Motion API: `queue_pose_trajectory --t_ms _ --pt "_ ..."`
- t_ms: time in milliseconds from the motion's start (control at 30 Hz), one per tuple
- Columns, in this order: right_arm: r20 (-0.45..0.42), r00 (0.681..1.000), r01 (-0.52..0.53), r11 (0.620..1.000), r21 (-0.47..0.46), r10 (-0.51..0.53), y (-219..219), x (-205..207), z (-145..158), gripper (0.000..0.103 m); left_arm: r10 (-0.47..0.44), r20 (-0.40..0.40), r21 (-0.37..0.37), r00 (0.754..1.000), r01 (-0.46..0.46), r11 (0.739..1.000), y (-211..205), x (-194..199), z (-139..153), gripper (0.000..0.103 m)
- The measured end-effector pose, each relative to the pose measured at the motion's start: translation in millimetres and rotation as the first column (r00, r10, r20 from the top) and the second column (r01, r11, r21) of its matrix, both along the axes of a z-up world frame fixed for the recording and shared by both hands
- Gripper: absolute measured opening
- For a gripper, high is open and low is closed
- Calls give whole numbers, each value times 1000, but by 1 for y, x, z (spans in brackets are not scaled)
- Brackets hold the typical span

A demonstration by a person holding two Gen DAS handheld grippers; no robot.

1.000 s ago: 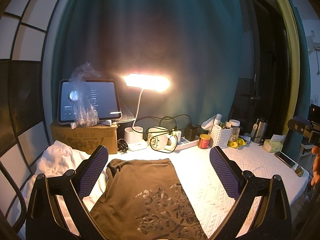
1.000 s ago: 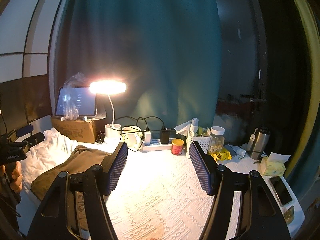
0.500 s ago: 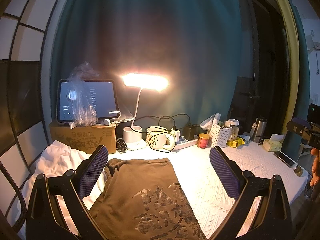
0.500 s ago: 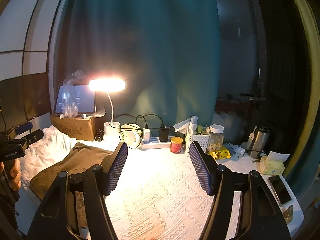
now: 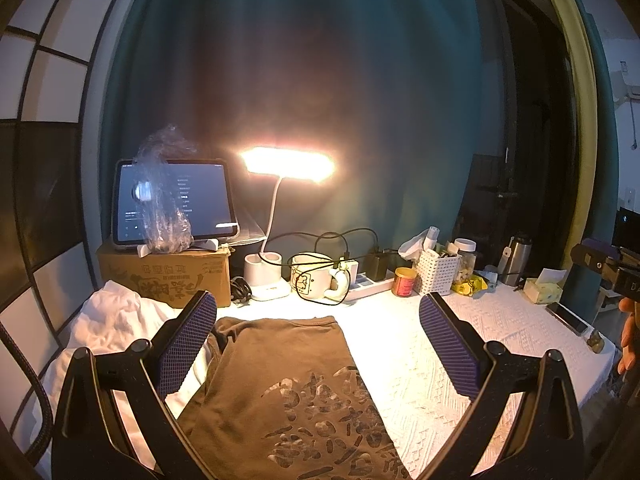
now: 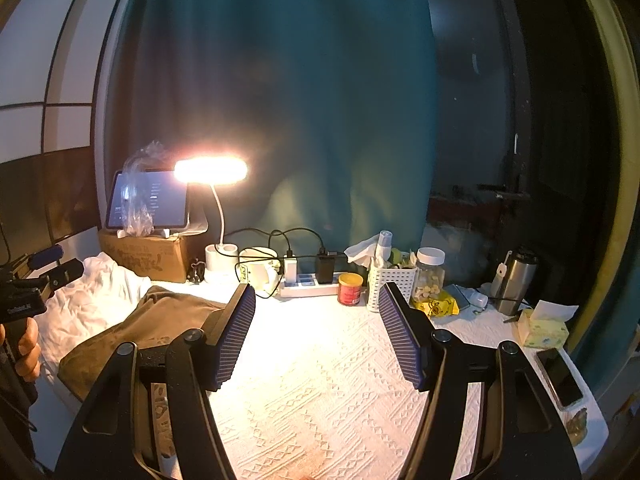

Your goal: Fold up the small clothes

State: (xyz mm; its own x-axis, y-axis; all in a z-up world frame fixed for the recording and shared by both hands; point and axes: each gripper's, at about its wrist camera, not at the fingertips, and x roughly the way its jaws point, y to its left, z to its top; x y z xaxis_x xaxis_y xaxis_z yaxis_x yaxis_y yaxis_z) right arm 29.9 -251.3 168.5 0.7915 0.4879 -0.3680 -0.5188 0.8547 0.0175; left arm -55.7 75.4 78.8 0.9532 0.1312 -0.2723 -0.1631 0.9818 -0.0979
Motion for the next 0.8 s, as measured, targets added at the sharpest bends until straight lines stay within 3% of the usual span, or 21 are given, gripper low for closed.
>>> queue_pose_trajectory --t_ms 800 --pt "-15 1000 18 1000 1 -18 -3 2 -5 68 13 -3 4 1000 -13 1000 -3 -2 0 100"
